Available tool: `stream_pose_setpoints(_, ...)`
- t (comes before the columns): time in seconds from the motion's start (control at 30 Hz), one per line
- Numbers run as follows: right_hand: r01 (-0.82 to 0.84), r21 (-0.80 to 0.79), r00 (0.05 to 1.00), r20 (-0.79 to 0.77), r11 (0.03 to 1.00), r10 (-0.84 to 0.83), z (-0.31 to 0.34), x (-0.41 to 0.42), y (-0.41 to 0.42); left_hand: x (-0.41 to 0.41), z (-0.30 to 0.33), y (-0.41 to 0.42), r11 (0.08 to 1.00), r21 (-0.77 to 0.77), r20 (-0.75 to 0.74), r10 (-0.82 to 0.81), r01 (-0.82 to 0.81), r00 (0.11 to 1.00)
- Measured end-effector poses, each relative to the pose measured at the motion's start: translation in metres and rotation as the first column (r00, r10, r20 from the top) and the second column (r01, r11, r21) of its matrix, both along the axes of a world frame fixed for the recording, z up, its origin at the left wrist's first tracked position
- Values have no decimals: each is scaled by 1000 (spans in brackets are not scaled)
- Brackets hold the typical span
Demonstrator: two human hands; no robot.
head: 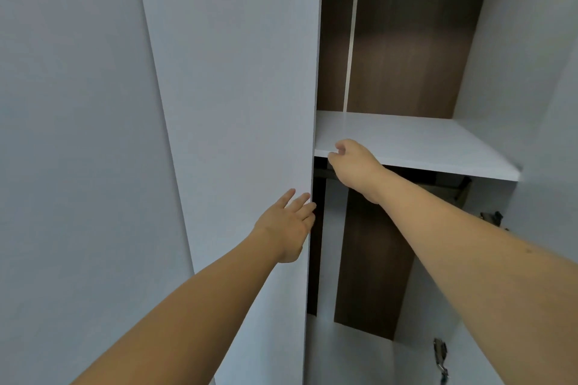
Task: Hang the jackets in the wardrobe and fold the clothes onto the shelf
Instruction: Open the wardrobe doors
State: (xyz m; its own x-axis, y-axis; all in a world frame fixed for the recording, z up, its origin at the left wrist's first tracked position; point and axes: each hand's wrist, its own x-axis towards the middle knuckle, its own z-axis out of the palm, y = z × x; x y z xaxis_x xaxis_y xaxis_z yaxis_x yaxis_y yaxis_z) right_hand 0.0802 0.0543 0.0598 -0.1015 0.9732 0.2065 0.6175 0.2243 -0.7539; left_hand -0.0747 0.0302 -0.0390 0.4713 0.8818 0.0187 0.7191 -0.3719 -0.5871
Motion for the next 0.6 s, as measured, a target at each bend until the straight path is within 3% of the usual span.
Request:
stream_pose_setpoints(0.17,-16,85,990,-137,996,28,6,-22,43,14,1,42,999,1,-88,-49,49,995)
stream_pose_setpoints(0.4,-86,205,938,-313,975,149,18,-44,99,2,-10,64,997,73,-273,38,-18,961)
stream_pose_setpoints(0.6,-45,283,950,-286,958,129,13,-46,105,16,-18,57,989,146,-425,91,-31,901)
